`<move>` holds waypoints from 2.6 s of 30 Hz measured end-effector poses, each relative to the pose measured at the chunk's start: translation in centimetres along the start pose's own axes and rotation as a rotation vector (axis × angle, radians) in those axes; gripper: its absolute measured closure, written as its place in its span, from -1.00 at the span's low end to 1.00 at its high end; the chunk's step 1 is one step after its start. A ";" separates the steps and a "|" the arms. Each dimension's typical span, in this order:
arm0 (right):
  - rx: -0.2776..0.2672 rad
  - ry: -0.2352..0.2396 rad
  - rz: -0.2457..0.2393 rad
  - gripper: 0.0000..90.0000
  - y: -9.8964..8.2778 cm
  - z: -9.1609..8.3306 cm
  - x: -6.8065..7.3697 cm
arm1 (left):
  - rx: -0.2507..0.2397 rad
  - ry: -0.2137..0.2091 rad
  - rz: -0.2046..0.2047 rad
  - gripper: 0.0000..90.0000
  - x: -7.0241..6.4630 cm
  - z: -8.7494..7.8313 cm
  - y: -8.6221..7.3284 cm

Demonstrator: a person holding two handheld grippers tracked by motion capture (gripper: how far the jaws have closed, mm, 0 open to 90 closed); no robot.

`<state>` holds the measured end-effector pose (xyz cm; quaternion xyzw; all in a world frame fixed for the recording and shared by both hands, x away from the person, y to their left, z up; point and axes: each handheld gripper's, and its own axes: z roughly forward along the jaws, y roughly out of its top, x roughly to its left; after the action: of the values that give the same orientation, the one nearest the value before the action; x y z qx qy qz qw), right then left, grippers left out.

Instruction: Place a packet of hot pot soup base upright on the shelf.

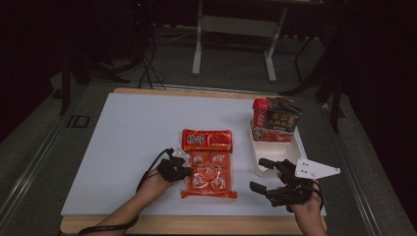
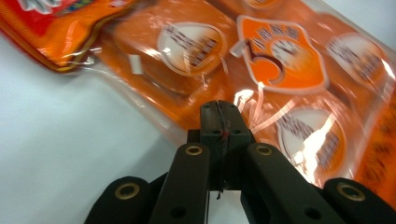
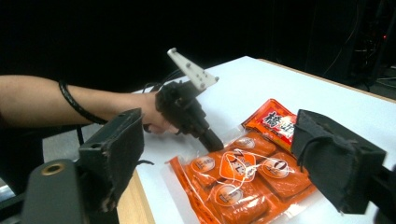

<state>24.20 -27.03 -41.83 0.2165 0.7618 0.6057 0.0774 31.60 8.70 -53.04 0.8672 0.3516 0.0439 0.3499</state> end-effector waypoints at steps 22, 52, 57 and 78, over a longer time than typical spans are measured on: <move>0.001 -0.104 -0.075 -0.68 -0.2 -0.3 -0.1 | -0.201 -0.024 -0.138 0.07 4.4 -3.7 1.7; 0.050 -0.128 -0.118 -0.74 -0.1 0.5 1.0 | -0.182 0.022 -0.239 -0.20 10.0 1.1 2.6; 0.048 -0.126 -0.118 -0.74 -0.2 0.4 1.1 | -0.175 -0.012 -0.256 -0.06 10.4 1.9 2.7; 0.050 -0.114 -0.109 -0.71 -0.2 0.5 1.0 | -0.110 -0.014 -0.230 0.92 8.9 3.0 4.2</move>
<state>23.50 -26.20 -42.00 0.2106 0.7816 0.5681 0.1483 41.70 10.50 -54.14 0.8009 0.4434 0.0167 0.4021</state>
